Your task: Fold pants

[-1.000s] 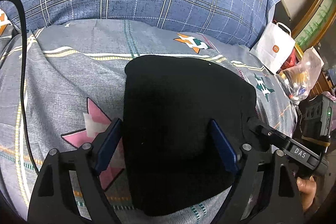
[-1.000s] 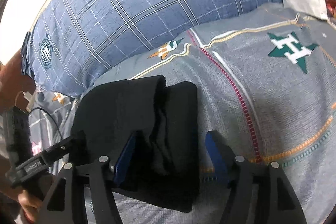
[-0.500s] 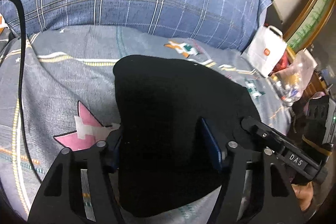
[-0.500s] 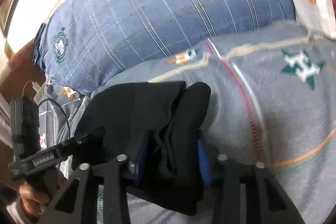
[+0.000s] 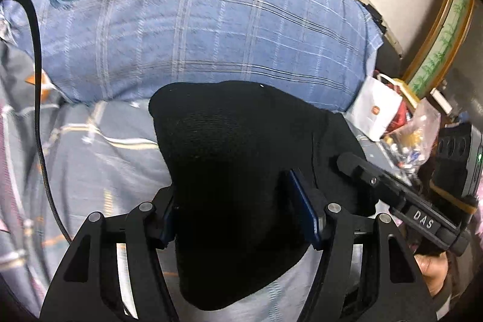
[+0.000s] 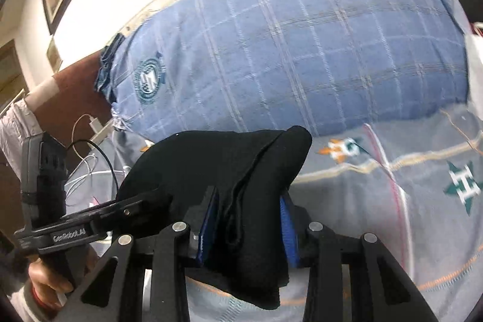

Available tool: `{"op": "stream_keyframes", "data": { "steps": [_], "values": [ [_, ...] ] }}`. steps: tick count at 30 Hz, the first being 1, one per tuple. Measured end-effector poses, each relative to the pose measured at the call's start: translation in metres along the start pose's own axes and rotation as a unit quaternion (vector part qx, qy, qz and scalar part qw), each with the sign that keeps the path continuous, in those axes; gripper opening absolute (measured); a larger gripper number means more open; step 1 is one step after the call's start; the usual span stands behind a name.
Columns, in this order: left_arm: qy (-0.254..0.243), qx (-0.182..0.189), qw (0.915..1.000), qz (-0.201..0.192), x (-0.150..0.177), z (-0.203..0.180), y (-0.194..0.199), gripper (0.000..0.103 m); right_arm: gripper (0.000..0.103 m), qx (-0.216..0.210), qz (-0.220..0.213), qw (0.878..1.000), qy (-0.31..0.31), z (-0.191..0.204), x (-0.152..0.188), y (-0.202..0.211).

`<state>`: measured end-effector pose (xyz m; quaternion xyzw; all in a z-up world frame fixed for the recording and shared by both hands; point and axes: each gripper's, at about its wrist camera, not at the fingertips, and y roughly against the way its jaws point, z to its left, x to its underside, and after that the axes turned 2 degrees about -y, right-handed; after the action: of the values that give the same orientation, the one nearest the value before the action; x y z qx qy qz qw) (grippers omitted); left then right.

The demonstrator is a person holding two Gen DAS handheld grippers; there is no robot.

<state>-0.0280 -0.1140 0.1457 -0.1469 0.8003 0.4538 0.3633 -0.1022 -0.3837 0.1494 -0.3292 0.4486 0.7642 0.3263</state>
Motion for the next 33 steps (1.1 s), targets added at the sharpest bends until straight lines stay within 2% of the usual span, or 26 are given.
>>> {"op": "stream_keyframes", "data": {
  "steps": [6,10,15,17,18,19,22,28,33],
  "values": [
    [0.004,-0.041,0.9992,0.005,0.000,0.032,0.004,0.064,0.037,-0.024,0.017,1.000,-0.004,0.022,-0.005,-0.045],
    [0.021,-0.054,0.9982,0.012,0.006,0.057,-0.012,0.064,0.037,-0.028,0.038,0.999,-0.008,0.024,0.000,-0.075],
    [0.043,-0.053,0.9969,0.039,0.021,0.086,-0.050,0.064,0.037,-0.015,0.084,0.996,-0.021,0.008,0.017,-0.118],
    [0.052,-0.062,0.9953,0.053,0.029,0.096,-0.065,0.065,0.038,-0.004,0.108,0.994,-0.031,-0.005,0.027,-0.136],
    [0.056,-0.067,0.9946,0.056,0.032,0.100,-0.070,0.065,0.038,0.008,0.115,0.993,-0.031,-0.012,0.033,-0.143],
    [0.065,-0.055,0.9946,0.059,0.036,0.107,-0.074,0.065,0.042,0.007,0.121,0.992,-0.039,-0.019,0.037,-0.148],
    [0.078,-0.046,0.9944,0.055,0.039,0.112,-0.072,0.068,0.043,-0.025,0.128,0.988,-0.086,-0.036,0.038,-0.146],
    [0.064,-0.072,0.9937,0.058,0.034,0.104,-0.063,0.067,0.043,0.018,0.106,0.994,-0.012,-0.012,0.028,-0.118],
    [0.060,-0.082,0.9939,0.043,0.031,0.099,-0.048,0.067,0.043,-0.011,0.078,0.997,0.015,0.015,0.019,-0.094]
  ]
}}
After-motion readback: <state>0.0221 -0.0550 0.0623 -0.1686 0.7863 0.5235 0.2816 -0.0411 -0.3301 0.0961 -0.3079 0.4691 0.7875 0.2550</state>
